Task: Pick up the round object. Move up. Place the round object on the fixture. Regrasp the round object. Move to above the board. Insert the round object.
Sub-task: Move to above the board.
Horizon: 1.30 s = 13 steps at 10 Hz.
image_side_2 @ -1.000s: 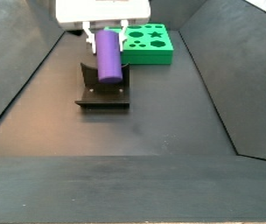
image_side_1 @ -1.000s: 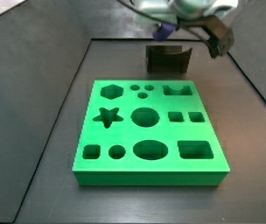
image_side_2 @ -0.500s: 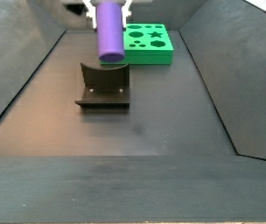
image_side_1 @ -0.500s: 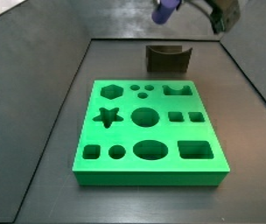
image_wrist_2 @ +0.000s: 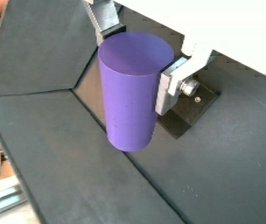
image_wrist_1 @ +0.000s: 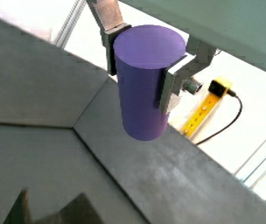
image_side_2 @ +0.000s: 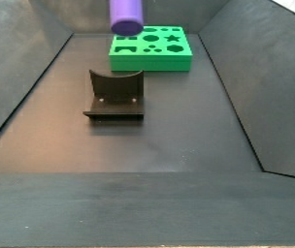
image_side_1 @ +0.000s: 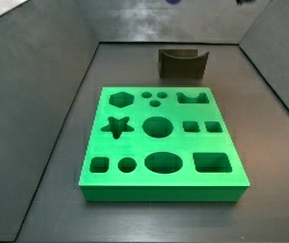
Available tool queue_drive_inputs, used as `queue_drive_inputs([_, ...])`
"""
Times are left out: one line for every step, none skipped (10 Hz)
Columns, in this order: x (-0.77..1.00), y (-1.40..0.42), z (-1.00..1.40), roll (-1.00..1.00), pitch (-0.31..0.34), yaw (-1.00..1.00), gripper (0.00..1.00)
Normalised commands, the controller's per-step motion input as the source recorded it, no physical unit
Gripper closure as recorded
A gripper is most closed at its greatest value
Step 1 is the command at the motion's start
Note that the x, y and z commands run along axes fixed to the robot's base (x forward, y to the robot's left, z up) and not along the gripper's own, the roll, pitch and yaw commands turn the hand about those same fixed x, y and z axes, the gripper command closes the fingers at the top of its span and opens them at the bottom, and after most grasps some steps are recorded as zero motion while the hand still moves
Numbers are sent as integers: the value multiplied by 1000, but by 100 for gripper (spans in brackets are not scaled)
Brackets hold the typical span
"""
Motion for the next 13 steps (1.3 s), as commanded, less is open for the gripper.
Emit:
queue_drive_inputs([-155, 31, 1000, -120, -11, -45, 100])
queue_drive_inputs([-157, 34, 1000, -110, -8, -41, 100])
queue_drive_inputs([-156, 34, 1000, -103, -8, -39, 100])
queue_drive_inputs([-151, 33, 1000, -97, -2, -34, 100])
queue_drive_inputs([-150, 35, 1000, -91, 5, -33, 100])
queue_drive_inputs([-141, 32, 953, -81, 12, -28, 100])
queue_drive_inputs([-123, 26, 837, -76, 17, -27, 100])
queue_drive_inputs([-85, 18, 601, -73, 29, -20, 100])
queue_drive_inputs([-47, 12, 371, -71, 47, -14, 100])
queue_drive_inputs([-25, 7, 206, -71, 66, -8, 100])
queue_drive_inputs([-325, -1000, -53, -1000, 1, -137, 100])
queue_drive_inputs([-321, -1000, -69, -1000, -2, -133, 100])
queue_drive_inputs([-336, -1000, -57, -1000, -10, -132, 100])
